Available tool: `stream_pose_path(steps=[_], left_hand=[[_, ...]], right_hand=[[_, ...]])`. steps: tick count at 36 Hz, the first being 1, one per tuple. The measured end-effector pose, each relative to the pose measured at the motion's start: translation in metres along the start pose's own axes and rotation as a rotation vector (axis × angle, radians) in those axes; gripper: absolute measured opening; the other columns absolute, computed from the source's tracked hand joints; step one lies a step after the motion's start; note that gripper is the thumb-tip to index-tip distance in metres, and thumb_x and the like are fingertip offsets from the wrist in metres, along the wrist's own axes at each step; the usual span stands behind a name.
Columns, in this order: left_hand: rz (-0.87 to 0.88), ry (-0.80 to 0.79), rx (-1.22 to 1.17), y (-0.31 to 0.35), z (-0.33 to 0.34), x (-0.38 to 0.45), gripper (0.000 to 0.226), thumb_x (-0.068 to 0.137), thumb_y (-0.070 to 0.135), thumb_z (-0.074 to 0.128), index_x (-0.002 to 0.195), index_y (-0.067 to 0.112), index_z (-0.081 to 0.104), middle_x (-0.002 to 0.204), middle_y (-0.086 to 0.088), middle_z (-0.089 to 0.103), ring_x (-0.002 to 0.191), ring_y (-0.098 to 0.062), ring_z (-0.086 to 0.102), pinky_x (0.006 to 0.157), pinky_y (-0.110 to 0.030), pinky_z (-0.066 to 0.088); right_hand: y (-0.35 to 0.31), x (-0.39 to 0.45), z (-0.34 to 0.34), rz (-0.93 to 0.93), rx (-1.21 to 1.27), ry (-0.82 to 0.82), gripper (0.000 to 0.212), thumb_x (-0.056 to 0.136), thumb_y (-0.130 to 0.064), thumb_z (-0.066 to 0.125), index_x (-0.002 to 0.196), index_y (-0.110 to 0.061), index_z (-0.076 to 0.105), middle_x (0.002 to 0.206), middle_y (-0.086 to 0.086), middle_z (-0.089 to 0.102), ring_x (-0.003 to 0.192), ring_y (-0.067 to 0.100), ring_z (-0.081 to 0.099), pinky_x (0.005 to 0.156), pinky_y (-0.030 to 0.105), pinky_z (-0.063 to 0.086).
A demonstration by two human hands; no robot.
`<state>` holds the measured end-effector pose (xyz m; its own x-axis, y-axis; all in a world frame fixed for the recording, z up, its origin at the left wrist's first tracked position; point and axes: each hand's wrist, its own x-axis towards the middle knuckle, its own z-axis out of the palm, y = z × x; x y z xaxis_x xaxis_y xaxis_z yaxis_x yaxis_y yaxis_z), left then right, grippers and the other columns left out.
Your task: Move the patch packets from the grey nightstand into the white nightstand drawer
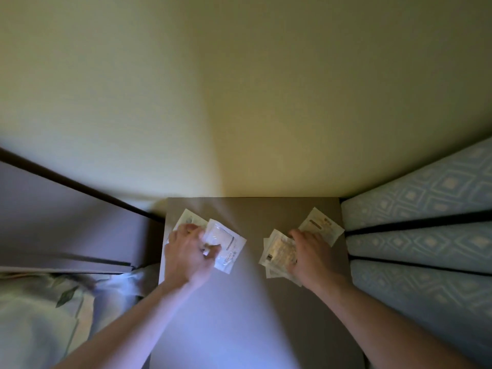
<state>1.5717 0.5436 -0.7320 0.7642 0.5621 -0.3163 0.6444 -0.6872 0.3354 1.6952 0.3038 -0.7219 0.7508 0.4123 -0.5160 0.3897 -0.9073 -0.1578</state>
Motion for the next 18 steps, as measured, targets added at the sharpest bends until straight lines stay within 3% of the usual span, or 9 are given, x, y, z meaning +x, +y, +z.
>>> stream_pose_path(steps=[5, 10, 14, 18], left_hand=[[-0.171, -0.034, -0.12, -0.015, 0.004, 0.009, 0.035, 0.078, 0.044, 0.08, 0.096, 0.02, 0.061, 0.138, -0.004, 0.038, 0.125, -0.036, 0.039, 0.098, -0.044, 0.041], [-0.243, 0.06, -0.22, -0.017, 0.011, 0.011, 0.035, 0.075, 0.032, 0.083, 0.094, 0.023, 0.054, 0.142, -0.011, 0.033, 0.124, -0.039, 0.035, 0.101, -0.047, 0.038], [-0.298, 0.023, -0.23, -0.02, 0.014, 0.011, 0.035, 0.073, 0.034, 0.085, 0.095, 0.022, 0.061, 0.134, -0.011, 0.039, 0.119, -0.037, 0.037, 0.101, -0.044, 0.038], [-0.394, -0.077, -0.172, -0.019, 0.007, 0.015, 0.034, 0.072, 0.046, 0.082, 0.095, 0.028, 0.065, 0.122, -0.013, 0.049, 0.116, -0.038, 0.044, 0.095, -0.041, 0.043]], right_hand=[[-0.002, -0.001, 0.001, 0.004, -0.072, 0.047, 0.055, 0.078, -0.04, 0.082, 0.124, -0.027, 0.055, 0.13, -0.001, 0.049, 0.124, 0.022, 0.044, 0.103, 0.036, 0.044], [0.014, -0.006, -0.008, -0.037, -0.083, 0.151, 0.038, 0.079, -0.052, 0.077, 0.11, -0.033, 0.067, 0.132, -0.007, 0.049, 0.127, 0.02, 0.043, 0.104, 0.037, 0.04], [0.034, 0.002, -0.019, 0.125, 0.084, 0.163, 0.055, 0.076, -0.05, 0.083, 0.124, -0.028, 0.067, 0.142, -0.001, 0.048, 0.131, 0.025, 0.043, 0.104, 0.044, 0.046], [0.053, 0.017, -0.022, 0.261, 0.174, 0.085, 0.073, 0.074, -0.045, 0.086, 0.137, -0.02, 0.057, 0.145, 0.004, 0.045, 0.13, 0.026, 0.047, 0.104, 0.038, 0.046]])
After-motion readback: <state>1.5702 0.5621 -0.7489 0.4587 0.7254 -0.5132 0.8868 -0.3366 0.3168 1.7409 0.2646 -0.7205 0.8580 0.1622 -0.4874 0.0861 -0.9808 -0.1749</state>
